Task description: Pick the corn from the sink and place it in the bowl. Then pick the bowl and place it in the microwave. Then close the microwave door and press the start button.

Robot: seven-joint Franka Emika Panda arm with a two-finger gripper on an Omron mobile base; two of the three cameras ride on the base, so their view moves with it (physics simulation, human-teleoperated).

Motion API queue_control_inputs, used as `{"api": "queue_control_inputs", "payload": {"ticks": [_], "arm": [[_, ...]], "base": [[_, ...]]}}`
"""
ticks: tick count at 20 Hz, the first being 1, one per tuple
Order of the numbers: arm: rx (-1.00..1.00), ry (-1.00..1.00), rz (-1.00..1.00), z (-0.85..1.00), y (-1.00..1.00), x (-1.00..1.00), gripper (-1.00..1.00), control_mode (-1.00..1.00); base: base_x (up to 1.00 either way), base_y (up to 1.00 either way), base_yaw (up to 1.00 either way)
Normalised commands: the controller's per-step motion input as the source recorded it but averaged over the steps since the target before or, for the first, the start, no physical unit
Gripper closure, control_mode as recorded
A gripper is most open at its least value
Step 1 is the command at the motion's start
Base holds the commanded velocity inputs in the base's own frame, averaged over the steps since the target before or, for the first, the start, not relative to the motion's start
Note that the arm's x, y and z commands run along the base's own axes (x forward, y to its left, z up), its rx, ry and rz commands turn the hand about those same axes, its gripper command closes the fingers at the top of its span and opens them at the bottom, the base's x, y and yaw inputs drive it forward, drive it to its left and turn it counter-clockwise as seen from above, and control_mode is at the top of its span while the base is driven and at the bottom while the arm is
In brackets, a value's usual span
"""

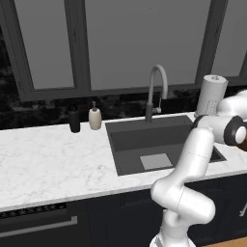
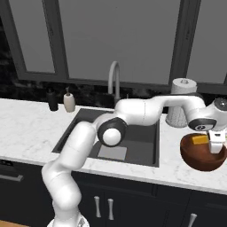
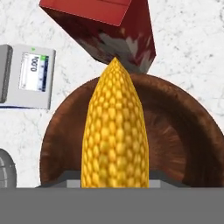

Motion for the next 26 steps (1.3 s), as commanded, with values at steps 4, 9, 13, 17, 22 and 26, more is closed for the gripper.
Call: {"api": "queue_control_inputs", "payload": {"ticks": [4, 9, 13, 17, 22, 26], "arm": [[0.0, 0.0, -0.1, -0.42, -0.16, 0.03, 1.0, -1.0], [0.0, 0.0, -0.09, -0.46, -0.07, 0.21, 1.0, -1.0], [0.0, 0.0, -0.04, -0.24, -0.02, 0.29, 1.0, -1.0], [0.0, 0.0, 0.0, -0.23, 0.0, 0.23, 1.0, -1.0], [0.0, 0.0, 0.0, -0.29, 0.0, 0.17, 1.0, -1.0], [0.0, 0.0, 0.0, -0.29, 0.0, 0.1, 1.0, -1.0]], "base": [[0.0, 0.0, 0.0], [0.0, 0.0, 0.0], [0.0, 0.0, 0.0], [0.0, 0.0, 0.0], [0.0, 0.0, 0.0], [0.0, 0.0, 0.0]]}}
